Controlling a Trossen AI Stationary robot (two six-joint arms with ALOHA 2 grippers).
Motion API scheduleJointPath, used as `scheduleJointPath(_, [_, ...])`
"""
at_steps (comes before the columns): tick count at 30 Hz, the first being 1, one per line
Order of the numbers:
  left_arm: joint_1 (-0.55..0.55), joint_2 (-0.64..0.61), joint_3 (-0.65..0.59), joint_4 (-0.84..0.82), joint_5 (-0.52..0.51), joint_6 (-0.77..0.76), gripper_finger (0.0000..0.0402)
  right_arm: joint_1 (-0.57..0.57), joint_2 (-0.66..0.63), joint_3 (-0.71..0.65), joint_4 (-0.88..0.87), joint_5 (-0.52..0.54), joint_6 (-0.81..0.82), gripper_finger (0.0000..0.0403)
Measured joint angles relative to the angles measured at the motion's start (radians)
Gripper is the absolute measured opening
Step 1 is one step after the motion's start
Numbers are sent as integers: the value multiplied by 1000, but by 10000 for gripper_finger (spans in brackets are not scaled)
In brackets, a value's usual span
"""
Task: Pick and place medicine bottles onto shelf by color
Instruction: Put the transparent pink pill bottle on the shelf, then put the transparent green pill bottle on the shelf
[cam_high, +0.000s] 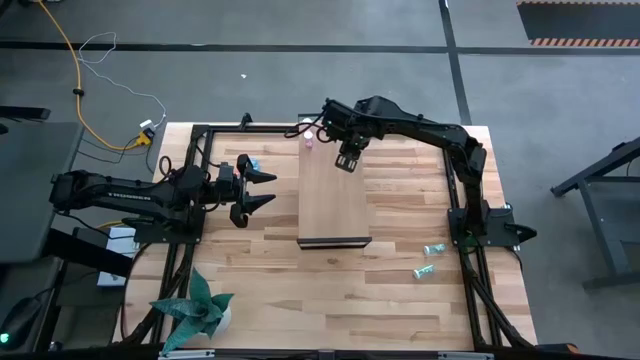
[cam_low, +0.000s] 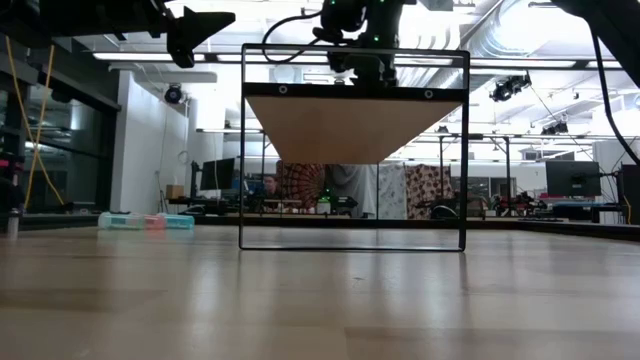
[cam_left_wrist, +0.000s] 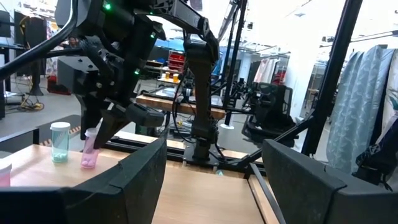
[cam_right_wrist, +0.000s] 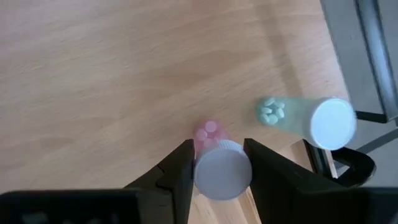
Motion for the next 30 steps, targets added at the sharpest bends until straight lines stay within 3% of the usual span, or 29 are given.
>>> scheduleJointPath(10, [0,0,0,0,-39,0,255,-2,-18,-1,16,47,-35,195])
scheduleJointPath(19, [0,0,0,-8,-49,26,255,-28,-111,-1,51,30,-88,199])
scheduleJointPath(23, [0,0,0,-28,-49,26,255,-32,-183,-1,40,-40,-86,199])
scheduleJointPath(30, [0,0,0,-40,-87,26,255,2,-327,-1,82,-35,-69,199])
